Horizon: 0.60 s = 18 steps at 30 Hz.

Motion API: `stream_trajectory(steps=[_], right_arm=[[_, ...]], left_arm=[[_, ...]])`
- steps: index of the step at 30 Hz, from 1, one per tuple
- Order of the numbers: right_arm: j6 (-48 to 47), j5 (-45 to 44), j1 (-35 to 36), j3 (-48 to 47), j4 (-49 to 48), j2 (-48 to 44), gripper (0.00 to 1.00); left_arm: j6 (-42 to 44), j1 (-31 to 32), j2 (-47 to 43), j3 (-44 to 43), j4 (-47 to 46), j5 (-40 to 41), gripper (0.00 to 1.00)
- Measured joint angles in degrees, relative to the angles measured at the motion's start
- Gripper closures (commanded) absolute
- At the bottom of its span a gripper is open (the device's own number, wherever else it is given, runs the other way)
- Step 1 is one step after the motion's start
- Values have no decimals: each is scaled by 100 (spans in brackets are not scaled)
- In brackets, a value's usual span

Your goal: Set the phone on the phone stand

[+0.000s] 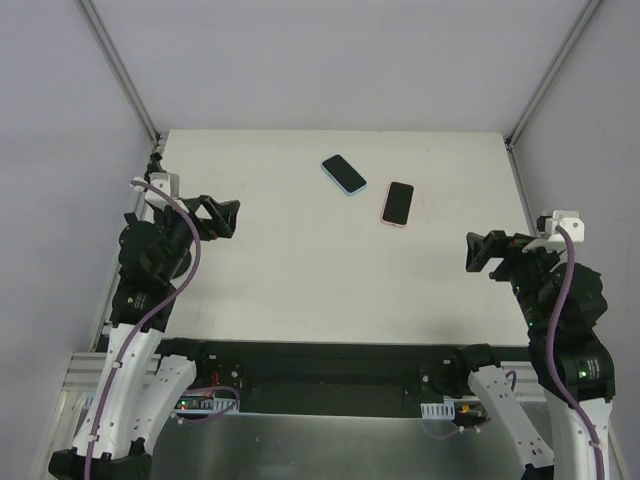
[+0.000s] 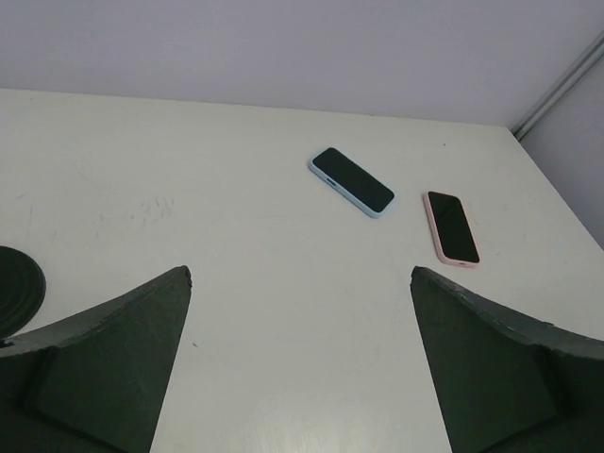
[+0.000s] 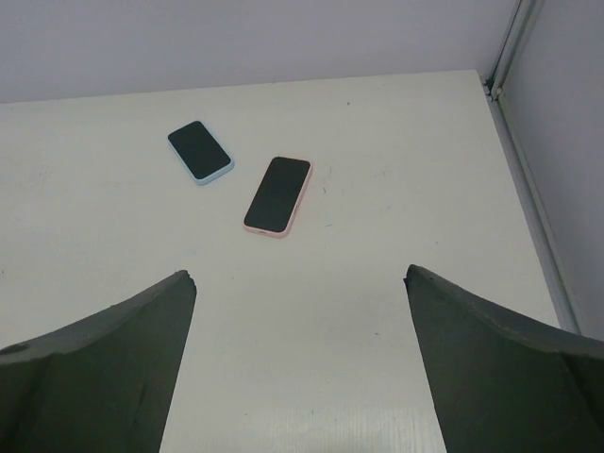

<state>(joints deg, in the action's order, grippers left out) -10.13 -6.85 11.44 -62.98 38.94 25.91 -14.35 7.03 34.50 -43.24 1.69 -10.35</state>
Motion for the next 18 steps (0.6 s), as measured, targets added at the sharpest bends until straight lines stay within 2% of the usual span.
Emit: stream_trajectory(steps=[4,10,13,18], right_arm=[[212,179,0,686,-461,-17,4],[339,994,0,1617,-872,144,4],[514,1585,0,1825,-1180,564,4],[785,2256,0,2068,-1547,1047,4]], left_arm=[[-426,-2,507,-199,363,4,1],[-881,-105,1672,-780,1388,-627,1],[-1294,-302,1405,-629,1805,-739,1],[-2024,-522,61,-267,2557,-551,1]])
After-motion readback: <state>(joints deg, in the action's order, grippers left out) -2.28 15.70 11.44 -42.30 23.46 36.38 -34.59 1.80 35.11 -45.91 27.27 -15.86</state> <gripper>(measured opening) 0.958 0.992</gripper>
